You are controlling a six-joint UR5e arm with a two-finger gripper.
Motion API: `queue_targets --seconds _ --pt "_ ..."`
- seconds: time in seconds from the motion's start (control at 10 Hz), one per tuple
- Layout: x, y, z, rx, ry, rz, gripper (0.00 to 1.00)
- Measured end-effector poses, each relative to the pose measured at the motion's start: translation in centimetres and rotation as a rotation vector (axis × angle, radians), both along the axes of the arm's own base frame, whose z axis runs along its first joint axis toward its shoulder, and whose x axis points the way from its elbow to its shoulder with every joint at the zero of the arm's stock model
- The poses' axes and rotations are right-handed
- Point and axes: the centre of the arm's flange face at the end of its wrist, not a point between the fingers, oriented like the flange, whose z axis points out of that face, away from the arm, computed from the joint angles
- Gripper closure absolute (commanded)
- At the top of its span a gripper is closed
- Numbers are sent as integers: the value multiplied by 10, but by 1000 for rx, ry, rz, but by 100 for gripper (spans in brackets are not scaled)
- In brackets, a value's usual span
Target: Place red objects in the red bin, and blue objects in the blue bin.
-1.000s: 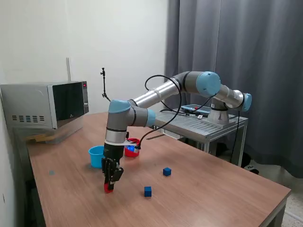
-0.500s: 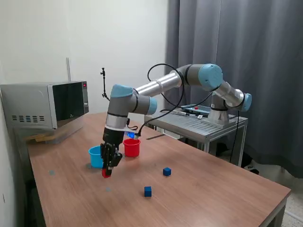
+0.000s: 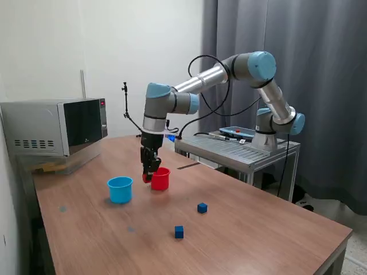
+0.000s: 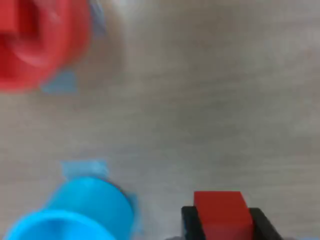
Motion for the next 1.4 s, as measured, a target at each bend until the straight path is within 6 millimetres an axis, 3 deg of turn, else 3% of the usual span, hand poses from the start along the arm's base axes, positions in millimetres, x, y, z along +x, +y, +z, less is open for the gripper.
queue_targets --seconds 0.4,0.6,0.8,1.1,1.4 --pt "71 41 35 44 -56 -129 100" --pt "104 54 27 36 -99 -182 100" --pt "127 56 5 24 -143 -213 100" --pt "140 58 -13 21 -141 -232 100" --pt "135 75 -7 20 -84 -257 100"
